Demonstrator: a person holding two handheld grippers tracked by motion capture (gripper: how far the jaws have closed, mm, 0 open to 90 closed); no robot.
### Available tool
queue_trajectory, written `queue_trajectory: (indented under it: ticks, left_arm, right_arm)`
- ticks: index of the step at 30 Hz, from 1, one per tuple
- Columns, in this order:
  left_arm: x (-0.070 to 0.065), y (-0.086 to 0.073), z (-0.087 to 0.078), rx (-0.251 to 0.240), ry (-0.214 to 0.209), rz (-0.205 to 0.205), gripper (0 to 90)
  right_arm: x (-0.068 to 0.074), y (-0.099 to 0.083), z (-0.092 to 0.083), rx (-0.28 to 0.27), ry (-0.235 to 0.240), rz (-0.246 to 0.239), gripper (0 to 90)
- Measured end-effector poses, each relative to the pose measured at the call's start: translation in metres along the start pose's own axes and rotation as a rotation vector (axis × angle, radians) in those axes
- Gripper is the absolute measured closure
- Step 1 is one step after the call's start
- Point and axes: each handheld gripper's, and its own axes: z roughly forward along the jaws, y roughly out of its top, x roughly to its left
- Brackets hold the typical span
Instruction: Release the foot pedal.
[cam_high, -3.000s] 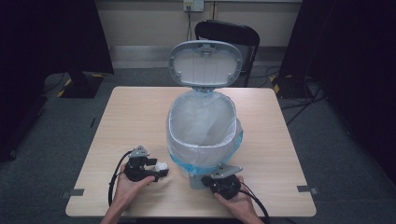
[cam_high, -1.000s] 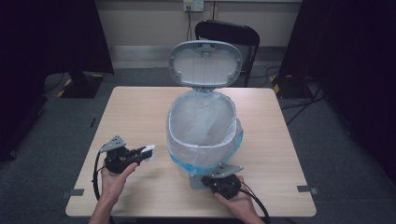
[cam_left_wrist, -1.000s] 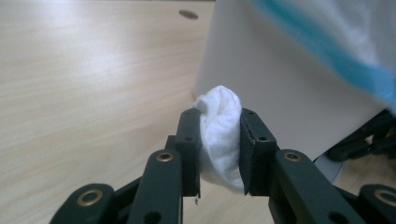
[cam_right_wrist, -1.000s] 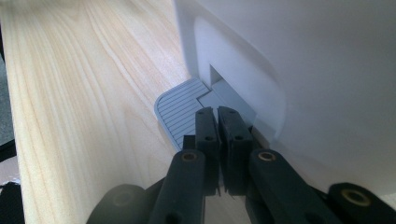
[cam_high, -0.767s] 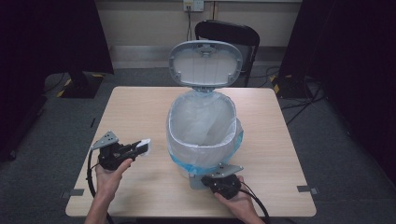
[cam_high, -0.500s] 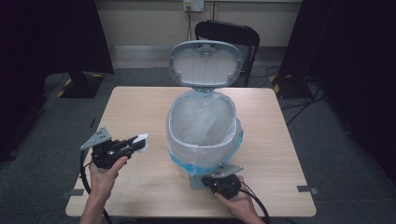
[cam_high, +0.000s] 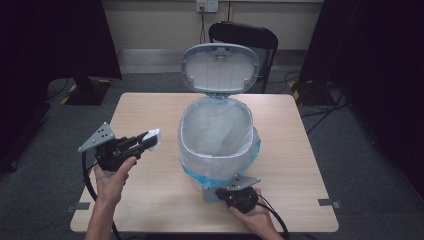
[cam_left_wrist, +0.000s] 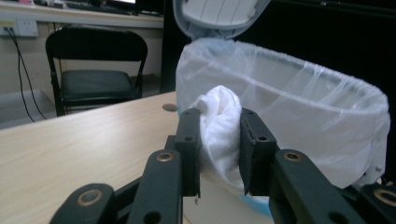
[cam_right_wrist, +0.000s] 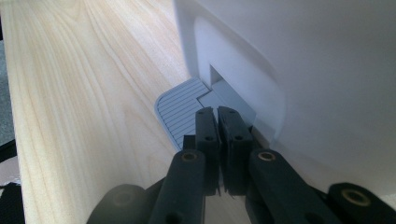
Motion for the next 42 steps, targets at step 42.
queue_trajectory:
  ticks: [42]
  left_arm:
    - [-0.047, 0.081, 0.054, -0.107, -0.161, 0.086, 73.0]
  right_arm:
    - [0.0, -0.001, 0.0, -0.003, -0.004, 0.003, 87.4]
